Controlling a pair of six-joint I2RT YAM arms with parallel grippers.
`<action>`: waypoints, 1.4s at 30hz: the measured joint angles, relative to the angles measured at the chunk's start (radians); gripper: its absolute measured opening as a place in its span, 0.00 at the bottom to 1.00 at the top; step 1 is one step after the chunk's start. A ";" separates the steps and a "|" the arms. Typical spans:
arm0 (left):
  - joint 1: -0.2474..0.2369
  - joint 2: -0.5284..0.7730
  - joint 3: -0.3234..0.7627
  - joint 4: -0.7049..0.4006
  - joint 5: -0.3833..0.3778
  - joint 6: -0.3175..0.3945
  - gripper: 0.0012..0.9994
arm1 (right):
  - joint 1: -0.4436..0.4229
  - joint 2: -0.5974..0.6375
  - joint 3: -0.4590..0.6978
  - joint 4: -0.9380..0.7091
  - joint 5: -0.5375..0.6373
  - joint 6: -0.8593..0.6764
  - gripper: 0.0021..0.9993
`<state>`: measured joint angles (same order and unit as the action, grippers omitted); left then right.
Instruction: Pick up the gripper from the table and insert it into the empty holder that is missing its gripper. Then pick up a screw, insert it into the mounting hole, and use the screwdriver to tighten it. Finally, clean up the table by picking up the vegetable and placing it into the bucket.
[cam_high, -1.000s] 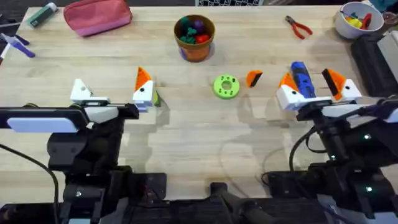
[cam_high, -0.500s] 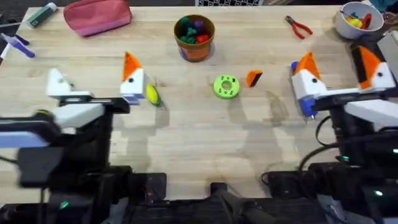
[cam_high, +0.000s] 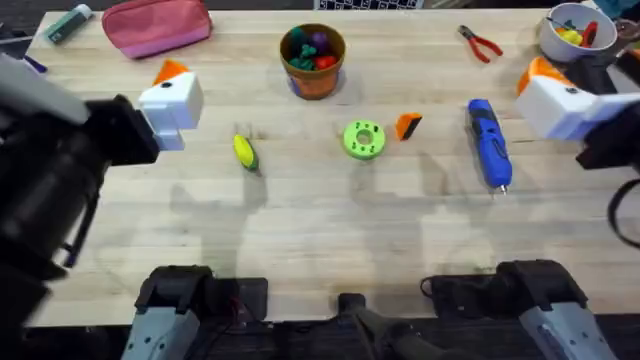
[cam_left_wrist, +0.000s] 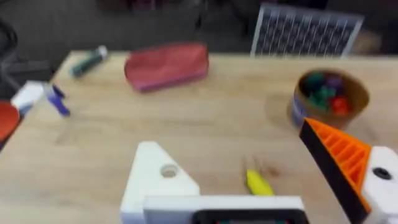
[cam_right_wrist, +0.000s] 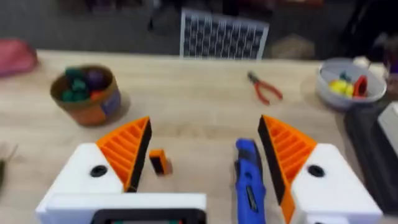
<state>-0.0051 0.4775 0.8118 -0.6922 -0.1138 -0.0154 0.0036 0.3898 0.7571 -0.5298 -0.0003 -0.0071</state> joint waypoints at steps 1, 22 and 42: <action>0.000 0.043 0.035 -0.048 -0.002 0.000 0.99 | 0.000 0.041 0.037 -0.048 0.000 0.000 0.99; 0.000 0.570 0.315 -0.468 -0.007 -0.046 0.99 | 0.000 0.607 0.369 -0.553 0.000 0.000 0.99; -0.041 0.854 0.315 -0.565 0.153 -0.455 0.99 | 0.000 0.659 0.369 -0.553 0.000 0.000 0.99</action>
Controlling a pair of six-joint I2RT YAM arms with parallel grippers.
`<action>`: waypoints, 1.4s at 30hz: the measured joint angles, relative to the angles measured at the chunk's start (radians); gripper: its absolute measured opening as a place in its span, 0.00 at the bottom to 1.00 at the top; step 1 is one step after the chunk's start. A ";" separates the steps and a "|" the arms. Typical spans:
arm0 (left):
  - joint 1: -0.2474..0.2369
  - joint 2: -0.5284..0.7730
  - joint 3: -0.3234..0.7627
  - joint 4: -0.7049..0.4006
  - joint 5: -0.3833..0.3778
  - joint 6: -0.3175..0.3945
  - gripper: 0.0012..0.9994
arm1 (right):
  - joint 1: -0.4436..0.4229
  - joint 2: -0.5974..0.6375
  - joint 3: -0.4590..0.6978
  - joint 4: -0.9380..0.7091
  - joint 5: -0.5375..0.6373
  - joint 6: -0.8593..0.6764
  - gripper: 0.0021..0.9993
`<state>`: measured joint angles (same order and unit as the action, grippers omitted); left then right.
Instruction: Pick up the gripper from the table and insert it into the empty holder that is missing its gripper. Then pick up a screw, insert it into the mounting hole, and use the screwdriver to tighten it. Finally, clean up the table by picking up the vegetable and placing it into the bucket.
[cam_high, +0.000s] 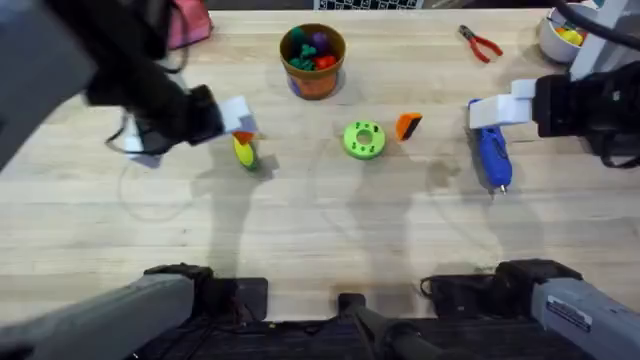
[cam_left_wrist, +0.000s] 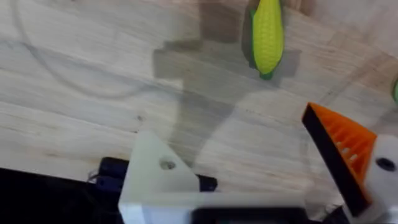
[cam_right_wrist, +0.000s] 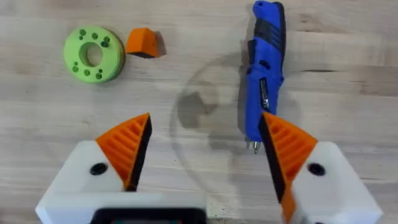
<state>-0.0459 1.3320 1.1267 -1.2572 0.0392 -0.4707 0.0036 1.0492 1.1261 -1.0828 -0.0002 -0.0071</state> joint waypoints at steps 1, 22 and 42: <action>-0.015 0.031 0.000 0.001 0.003 -0.016 0.99 | 0.000 0.000 0.000 0.000 0.000 0.000 0.99; -0.079 0.430 0.000 0.241 0.049 -0.143 0.99 | 0.000 0.000 0.000 -0.005 0.000 0.000 0.99; -0.066 0.434 0.010 0.240 0.050 -0.128 0.00 | 0.000 0.000 0.000 -0.010 0.000 0.000 0.99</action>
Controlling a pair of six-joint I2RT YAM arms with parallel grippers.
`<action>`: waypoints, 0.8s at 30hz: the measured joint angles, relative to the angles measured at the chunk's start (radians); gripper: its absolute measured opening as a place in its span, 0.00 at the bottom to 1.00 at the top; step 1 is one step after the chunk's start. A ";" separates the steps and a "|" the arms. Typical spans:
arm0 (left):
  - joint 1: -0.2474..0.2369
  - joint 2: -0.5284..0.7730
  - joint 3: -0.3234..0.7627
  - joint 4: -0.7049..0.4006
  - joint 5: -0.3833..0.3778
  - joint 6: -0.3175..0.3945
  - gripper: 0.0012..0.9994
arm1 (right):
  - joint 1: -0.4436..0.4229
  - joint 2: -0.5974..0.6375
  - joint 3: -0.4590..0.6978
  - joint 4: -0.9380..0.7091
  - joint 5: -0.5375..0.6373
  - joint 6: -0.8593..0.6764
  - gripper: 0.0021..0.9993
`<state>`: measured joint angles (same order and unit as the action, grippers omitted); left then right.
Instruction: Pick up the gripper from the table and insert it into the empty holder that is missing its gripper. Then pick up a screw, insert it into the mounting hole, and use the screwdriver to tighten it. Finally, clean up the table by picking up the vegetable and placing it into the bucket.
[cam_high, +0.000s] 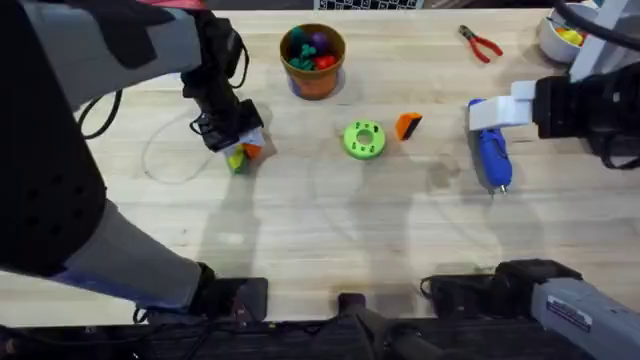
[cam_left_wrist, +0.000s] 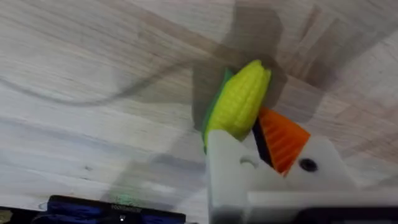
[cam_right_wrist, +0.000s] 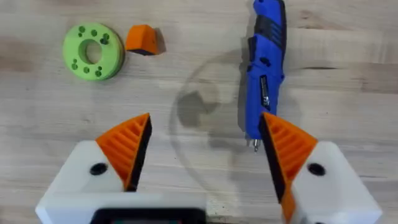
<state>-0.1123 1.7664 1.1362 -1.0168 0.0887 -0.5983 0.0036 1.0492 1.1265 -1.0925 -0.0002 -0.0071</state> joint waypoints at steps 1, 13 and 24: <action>0.000 0.000 0.000 0.000 0.000 0.000 0.00 | 0.000 0.000 0.000 0.000 0.000 0.000 0.99; -0.003 0.002 0.046 -0.080 -0.004 0.094 0.00 | 0.000 0.000 0.000 0.000 0.000 0.000 0.99; -0.040 -0.201 0.170 -0.115 -0.005 0.209 0.00 | 0.000 0.000 0.000 0.000 0.000 0.000 1.00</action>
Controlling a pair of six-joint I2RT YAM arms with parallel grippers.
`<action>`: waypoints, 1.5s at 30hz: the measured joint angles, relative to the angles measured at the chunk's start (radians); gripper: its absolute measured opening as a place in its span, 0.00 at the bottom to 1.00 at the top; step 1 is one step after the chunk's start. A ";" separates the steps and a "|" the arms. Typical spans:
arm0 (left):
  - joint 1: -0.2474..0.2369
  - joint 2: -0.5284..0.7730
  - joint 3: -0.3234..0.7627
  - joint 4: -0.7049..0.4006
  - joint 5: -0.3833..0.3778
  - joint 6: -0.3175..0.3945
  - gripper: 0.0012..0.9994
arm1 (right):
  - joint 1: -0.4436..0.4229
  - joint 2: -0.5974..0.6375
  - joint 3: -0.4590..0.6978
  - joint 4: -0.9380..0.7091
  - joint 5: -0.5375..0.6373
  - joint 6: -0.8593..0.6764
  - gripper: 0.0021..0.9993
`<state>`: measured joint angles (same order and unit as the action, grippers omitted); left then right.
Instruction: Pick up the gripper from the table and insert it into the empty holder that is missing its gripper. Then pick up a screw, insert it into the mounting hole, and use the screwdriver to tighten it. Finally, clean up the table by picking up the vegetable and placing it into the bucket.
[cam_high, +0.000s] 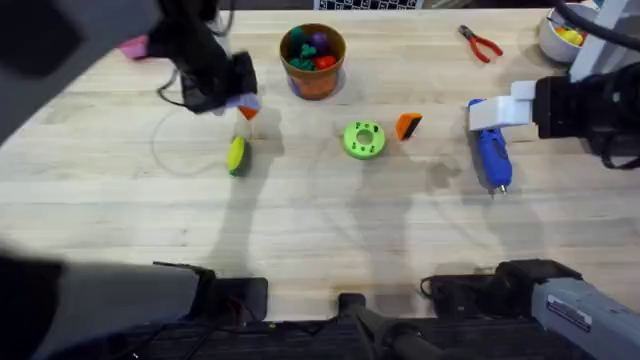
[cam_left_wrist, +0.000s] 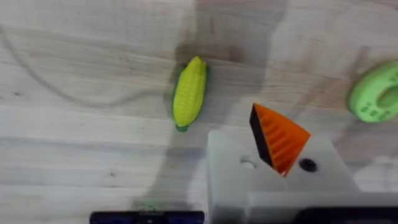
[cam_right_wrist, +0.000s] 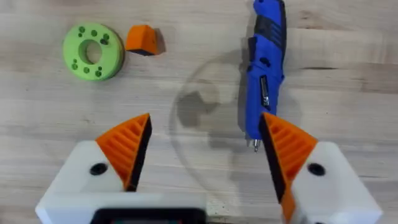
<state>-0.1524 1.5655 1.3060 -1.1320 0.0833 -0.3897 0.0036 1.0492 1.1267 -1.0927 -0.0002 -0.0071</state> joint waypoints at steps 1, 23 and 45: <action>0.000 -0.037 0.003 -0.001 0.000 0.020 0.00 | 0.000 0.000 0.000 0.000 0.000 0.000 0.99; 0.000 -0.250 0.006 0.006 -0.005 0.198 0.99 | 0.000 0.000 0.000 0.000 0.000 0.000 0.99; 0.000 -0.250 0.006 0.104 -0.011 0.413 0.99 | 0.000 0.000 0.000 0.000 0.000 0.000 0.99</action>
<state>-0.1520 1.3155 1.3121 -1.0278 0.0721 0.0235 0.0036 1.0492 1.1267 -1.0927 -0.0002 -0.0071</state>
